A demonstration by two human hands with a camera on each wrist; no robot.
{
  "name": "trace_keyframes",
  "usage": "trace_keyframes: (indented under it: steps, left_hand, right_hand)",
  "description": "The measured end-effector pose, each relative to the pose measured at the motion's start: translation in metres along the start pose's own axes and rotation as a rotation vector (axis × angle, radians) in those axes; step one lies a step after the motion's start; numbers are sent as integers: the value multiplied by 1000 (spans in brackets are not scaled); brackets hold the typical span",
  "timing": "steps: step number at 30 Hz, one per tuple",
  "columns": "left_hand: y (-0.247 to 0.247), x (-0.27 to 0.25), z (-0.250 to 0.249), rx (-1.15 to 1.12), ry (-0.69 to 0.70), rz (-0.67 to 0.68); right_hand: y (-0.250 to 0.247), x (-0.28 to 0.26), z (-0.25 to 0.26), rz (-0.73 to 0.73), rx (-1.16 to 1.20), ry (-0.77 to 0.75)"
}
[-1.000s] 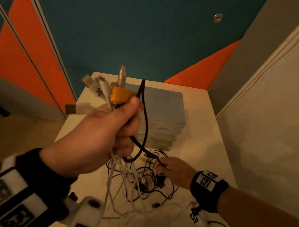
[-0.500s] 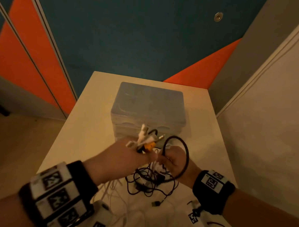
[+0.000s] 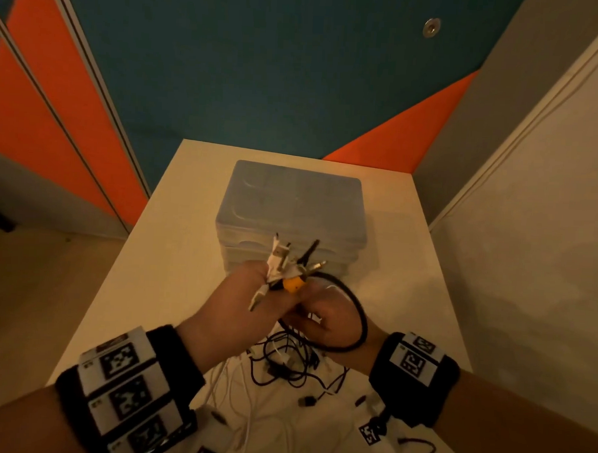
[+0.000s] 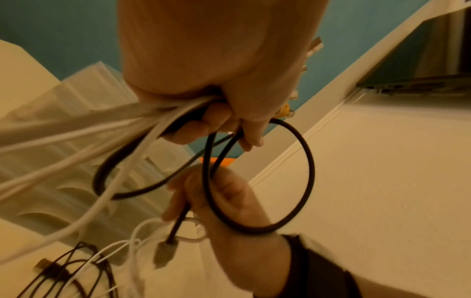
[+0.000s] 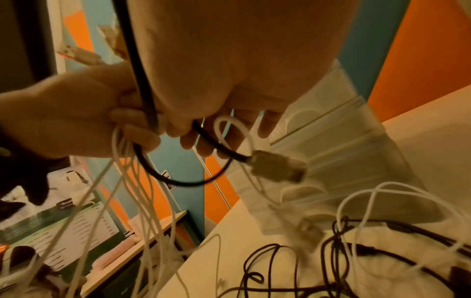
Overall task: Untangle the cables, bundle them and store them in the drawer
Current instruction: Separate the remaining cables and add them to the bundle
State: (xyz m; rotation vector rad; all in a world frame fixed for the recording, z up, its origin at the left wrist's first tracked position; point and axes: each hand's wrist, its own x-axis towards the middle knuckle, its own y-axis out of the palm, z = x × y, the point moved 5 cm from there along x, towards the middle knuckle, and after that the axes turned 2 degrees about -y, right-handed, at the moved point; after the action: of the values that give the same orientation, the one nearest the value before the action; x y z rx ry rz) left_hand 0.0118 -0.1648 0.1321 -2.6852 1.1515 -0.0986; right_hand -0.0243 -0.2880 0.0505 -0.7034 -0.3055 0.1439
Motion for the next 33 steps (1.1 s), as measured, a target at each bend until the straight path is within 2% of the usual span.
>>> trace_keyframes:
  steps: [2,4,7,9,12,15,18,21,25,30,33]
  left_hand:
    - [-6,-1,-16,41,34,-101]
    - [-14,-2,-24,54,-3,-198]
    - [-22,-3,-29,46,-80,-249]
    - [-32,-4,-30,-9,-142,-290]
    - [-40,-7,-29,21,-166,-231]
    - [-33,-13,-33,118,-116,-93]
    - [-22,-16,-34,140,-100,34]
    - [-17,-17,-33,117,-129,59]
    - [-16,-17,-26,-2,-175,88]
    - [-9,-21,-23,-104,-248,208]
    - [-9,-20,-23,-77,-245,223]
  right_hand:
    - [1,-7,-7,16,-45,54]
    - [1,-13,-14,15,6,122]
    - [-3,-18,-22,-26,82,206]
    - [-4,-21,-29,-16,19,262]
    - [-5,-27,-32,6,23,303]
    - [-10,-30,-24,34,113,350]
    - [-12,-33,1,207,104,288]
    - [-2,-41,16,334,168,354]
    - [10,-48,31,345,223,317]
    - [20,-49,25,280,192,376]
    - [20,-51,27,297,182,333]
